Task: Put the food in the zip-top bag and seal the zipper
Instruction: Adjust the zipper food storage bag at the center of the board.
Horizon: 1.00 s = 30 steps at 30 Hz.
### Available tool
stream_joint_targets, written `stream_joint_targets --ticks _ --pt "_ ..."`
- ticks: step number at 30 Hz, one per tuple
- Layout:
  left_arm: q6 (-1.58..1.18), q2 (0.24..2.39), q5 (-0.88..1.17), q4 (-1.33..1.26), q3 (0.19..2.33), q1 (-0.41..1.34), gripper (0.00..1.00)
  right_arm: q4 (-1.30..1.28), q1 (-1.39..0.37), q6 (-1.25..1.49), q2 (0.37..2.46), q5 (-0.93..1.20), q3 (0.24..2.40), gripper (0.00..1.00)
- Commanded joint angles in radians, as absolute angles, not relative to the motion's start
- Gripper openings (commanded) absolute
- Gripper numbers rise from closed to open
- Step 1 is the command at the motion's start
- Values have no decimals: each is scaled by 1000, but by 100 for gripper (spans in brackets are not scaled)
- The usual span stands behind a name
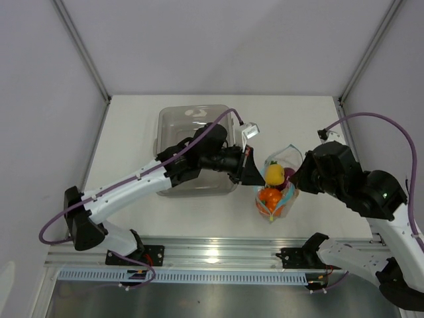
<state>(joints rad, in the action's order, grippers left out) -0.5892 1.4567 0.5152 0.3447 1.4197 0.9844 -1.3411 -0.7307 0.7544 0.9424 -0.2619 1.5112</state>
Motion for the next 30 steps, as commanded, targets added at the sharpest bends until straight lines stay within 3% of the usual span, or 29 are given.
stream_joint_targets --ticks 1,6,13,17,24,27,30 --pt "-633 1431 486 311 1359 993 1 -1300 -706 713 933 -292 1386 0" --pt "-654 1519 465 308 1318 977 1 -1178 -649 667 934 -226 1187 0" --pt "-551 1543 419 521 1635 962 1 -1299 -647 589 1052 -279 1576 0" --pt "-587 1483 453 479 1565 965 1 -1321 -647 604 1048 -253 1684 0" --pt "-666 1515 454 305 1295 954 1 -1163 -637 609 985 -244 1277 0" --pt "-670 1562 466 293 1298 954 1 -1138 -621 594 1002 -253 1239 0" --pt "-644 1563 448 327 1372 953 1 -1163 -621 571 1029 -255 1340 0"
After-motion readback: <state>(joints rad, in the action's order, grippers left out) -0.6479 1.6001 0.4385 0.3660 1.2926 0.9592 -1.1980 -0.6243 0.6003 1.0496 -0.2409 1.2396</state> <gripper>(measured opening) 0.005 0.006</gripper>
